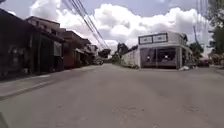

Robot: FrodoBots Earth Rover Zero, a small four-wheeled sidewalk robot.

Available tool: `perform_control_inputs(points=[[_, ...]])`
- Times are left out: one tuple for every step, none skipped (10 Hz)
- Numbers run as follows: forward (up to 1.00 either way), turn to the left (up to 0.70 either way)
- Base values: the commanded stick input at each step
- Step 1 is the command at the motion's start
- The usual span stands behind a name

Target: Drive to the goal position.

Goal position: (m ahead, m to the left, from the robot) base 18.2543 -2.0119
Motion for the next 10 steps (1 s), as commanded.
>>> perform_control_inputs(points=[[1.00,0.00],[1.00,0.00],[1.00,0.00],[1.00,0.00],[1.00,0.00],[1.00,0.00],[1.00,0.00],[1.00,0.00],[1.00,0.00],[1.00,0.00]])
